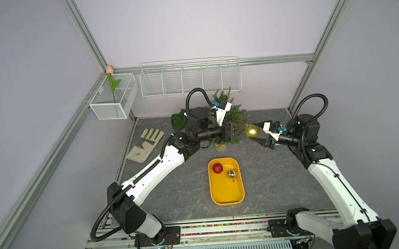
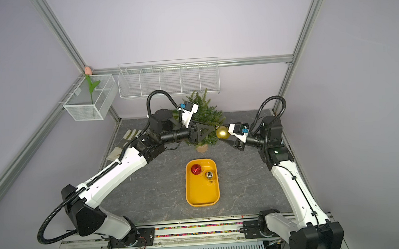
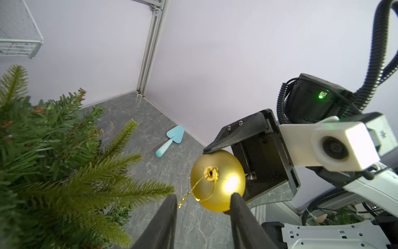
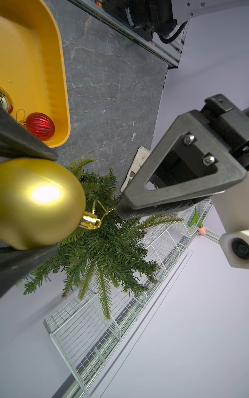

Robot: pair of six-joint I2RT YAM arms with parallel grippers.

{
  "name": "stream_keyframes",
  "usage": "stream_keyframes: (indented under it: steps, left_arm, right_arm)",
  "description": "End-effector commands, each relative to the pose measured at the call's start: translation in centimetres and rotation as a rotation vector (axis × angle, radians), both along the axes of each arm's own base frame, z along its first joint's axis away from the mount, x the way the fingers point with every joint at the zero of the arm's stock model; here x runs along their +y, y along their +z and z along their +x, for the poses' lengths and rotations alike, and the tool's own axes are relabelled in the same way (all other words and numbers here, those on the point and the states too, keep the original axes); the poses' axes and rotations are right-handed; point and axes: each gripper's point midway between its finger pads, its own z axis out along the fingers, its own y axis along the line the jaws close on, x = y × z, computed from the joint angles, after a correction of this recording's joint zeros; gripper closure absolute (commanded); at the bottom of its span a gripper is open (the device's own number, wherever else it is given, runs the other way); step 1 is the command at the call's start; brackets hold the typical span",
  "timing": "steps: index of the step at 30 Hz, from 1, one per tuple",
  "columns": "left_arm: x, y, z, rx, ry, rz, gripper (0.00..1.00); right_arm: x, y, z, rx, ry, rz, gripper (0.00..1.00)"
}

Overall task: Decorate the small christmas tree with ornaments
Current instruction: Hang an ornament on the christmas tree.

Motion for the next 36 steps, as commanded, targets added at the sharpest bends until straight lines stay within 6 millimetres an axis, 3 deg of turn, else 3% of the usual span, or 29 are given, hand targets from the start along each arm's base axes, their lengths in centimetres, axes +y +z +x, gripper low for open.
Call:
stream_keyframes:
  steps: [1,12,26,32,36]
  left_arm:
    - [0.1,1.3,-1.0,-0.005,-0.044,-0.048,0.63]
    - [0.4,-0.4,1.2,0.040,0.045,-0.006,0.59]
    - [-0.5,-0.9,0.9,0.072,-0.018,-0.026,0.61]
    - [-0.8,-0.6,0.4,0.073,-0.055,-0.045,0.71]
    - [-0.7,-1.2,0.9,0.071,-0.029,-0.019,0.69]
  right_arm:
    - [0.3,-0.4,-0.3,0.011,0.025,0.006,0.44]
    - [0.3,-0.3,-0.4,0.006,0.024,0.005,0.44]
    - [0.3,-0.4,-0.4,0.004,0.023,0.005,0.44]
    - [0.2,-0.3,-0.3,0.001,0.016,0.004,0.44]
    - [0.2,-0.3,-0.3,-0.002,0.015,0.004,0.45]
